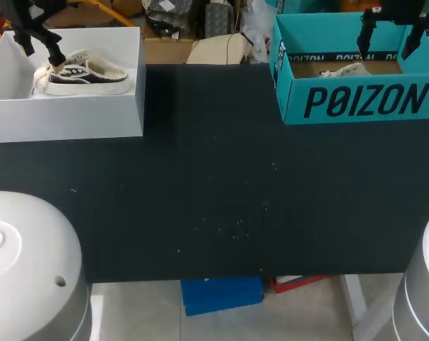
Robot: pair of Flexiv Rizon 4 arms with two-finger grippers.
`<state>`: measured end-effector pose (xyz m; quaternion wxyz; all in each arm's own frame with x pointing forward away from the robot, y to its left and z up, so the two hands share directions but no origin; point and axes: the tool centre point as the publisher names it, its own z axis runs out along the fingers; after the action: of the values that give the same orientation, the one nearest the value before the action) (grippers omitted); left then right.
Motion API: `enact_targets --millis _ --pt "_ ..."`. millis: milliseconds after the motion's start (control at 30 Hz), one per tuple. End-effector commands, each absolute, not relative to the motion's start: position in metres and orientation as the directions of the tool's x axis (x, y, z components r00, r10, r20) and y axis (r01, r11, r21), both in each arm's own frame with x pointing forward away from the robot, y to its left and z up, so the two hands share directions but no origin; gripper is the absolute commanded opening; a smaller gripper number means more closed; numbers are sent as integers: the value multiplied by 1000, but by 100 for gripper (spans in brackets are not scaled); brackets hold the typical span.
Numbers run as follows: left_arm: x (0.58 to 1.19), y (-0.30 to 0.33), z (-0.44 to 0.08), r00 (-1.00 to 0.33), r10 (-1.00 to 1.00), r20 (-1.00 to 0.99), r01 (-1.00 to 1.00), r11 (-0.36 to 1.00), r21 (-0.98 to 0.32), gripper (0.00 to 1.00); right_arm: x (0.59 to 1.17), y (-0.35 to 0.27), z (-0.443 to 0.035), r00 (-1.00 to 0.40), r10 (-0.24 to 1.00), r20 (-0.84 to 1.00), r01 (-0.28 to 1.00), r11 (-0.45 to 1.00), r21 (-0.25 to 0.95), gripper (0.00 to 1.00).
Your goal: Take the shoe out of the shoebox, open the shoe tongue, remove and reinsert the insole, then place the shoe into the shoebox
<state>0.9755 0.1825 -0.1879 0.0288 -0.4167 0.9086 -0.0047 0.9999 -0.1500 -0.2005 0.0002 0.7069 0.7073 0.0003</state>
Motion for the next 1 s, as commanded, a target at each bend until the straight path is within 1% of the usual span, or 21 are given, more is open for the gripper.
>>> enact_targets --millis 33,100,167,267,300,333,367,400,433,467,533,633,667,767,833,900,967,1000 --pt "974 183 -188 -982 -159 -100 -159 987 -6 100 1000 -150 -200 0 1000 0 1000 0 1 100" --pt "974 183 -188 -982 -159 -100 -159 987 -6 100 1000 -150 -200 0 1000 0 1000 0 1 100" --pt "984 198 -195 -974 -211 -82 -212 977 9 100 1000 -150 -200 0 1000 0 1000 0 1 100" --pt "1005 215 -202 -975 -211 -68 -212 977 1 100 1000 -150 -200 0 1000 0 1000 0 1 100" --pt "1013 219 -204 -977 -201 -64 -201 980 -2 94 1000 -150 -200 0 1000 0 1000 0 1 100" --pt "1020 223 -207 -981 -181 -67 -181 983 0 84 1000 -150 -200 0 1000 0 1000 0 1 100" --pt "1028 227 -210 -984 -161 -71 -161 987 2 80 1000 -150 -200 0 1000 0 1000 0 1 100" --pt "1035 230 -213 -988 -132 -83 -132 991 -8 78 1000 -150 -200 0 1000 0 1000 0 1 100" --pt "1042 234 -216 -988 -121 -101 -122 993 3 72 1000 -150 -200 0 1000 0 1000 0 1 100" --pt "1050 238 -220 -988 -111 -105 -112 994 10 70 1000 -150 -200 0 1000 0 1000 0 1 100" --pt "1065 244 -230 -991 -94 -92 -97 995 19 75 1000 -150 -200 0 1000 0 1000 0 1 100" --pt "1083 248 -245 -993 -84 -89 -87 996 34 75 1000 -150 -200 0 1000 0 1000 0 1 100" --pt "1089 249 -250 -993 -83 -85 -87 996 35 73 1000 -150 -200 0 1000 0 1000 0 1 100" --pt "1110 249 -267 -991 -112 -71 -115 993 28 61 1000 -150 -200 0 1000 0 1000 0 1 100" --pt "1118 247 -275 -991 -113 -71 -115 993 23 60 1000 -150 -200 0 1000 0 1000 0 1 100" --pt "1127 243 -281 -993 -94 -74 -95 995 12 63 1000 -150 -200 0 1000 0 1000 0 1 100" --pt "1139 239 -288 -992 -103 -75 -103 995 6 62 1000 -150 -200 0 1000 0 1000 0 1 100" --pt "1145 236 -292 -992 -103 -76 -104 995 5 60 1000 -150 -200 0 1000 0 1000 0 1 100"
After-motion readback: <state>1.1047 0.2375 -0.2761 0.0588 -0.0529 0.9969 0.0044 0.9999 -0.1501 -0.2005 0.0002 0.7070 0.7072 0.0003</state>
